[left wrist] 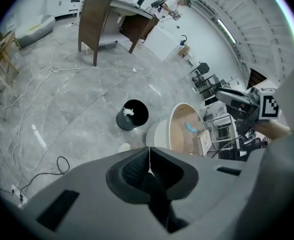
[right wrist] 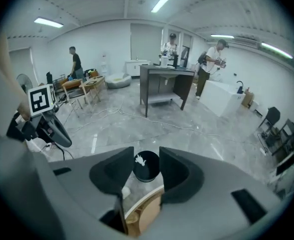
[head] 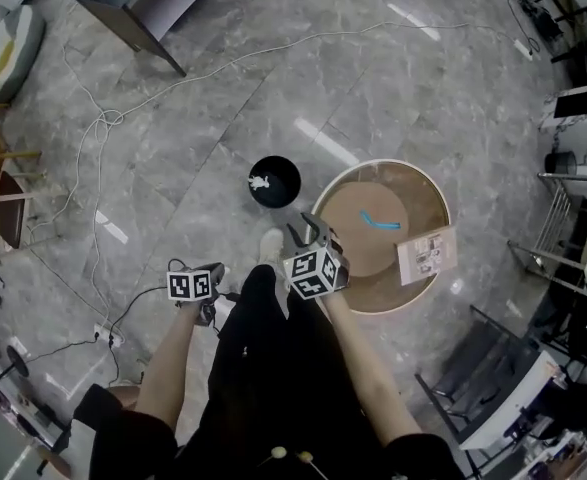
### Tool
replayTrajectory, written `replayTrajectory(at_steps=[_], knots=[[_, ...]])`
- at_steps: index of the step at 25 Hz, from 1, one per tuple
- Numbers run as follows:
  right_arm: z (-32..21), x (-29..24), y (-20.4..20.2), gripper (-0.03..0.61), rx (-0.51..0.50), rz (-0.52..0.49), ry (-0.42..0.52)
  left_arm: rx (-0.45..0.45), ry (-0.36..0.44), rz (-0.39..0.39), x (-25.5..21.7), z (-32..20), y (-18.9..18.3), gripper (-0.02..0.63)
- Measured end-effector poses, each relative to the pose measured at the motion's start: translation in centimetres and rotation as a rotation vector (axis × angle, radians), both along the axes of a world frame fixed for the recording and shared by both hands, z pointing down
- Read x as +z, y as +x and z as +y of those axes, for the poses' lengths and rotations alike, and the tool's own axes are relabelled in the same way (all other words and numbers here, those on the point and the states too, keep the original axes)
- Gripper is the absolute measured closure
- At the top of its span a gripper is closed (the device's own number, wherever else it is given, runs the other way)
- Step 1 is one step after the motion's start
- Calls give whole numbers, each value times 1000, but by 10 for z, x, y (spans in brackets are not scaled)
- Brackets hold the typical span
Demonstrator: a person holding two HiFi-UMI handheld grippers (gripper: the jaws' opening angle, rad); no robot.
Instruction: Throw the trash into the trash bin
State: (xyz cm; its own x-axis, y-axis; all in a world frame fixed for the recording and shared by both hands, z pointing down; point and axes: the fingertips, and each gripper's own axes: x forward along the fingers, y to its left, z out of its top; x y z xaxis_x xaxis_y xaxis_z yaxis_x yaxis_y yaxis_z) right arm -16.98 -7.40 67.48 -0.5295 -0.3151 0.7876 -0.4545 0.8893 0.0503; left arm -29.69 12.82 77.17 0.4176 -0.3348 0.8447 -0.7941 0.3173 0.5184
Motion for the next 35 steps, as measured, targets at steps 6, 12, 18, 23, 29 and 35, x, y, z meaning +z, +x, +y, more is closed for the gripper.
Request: replayTrajectory(at_steps=[6, 12, 18, 23, 29, 35], knots=[[20, -77, 77, 453, 257, -200, 20, 52, 107, -36, -18, -37, -2, 606], [30, -218, 152, 575, 545, -518, 192, 180, 625, -44, -164, -168, 47, 607], [47, -328, 220, 576, 700, -701, 481, 383, 1110, -84, -349, -227, 140, 607], [53, -389, 251, 577, 728, -765, 649, 472, 1346, -99, -442, -224, 188, 607], [62, -413, 275, 577, 748, -807, 712, 517, 1463, -70, -488, -202, 222, 607], [67, -405, 279, 577, 766, -793, 697, 521, 1462, -76, -490, -197, 224, 607]])
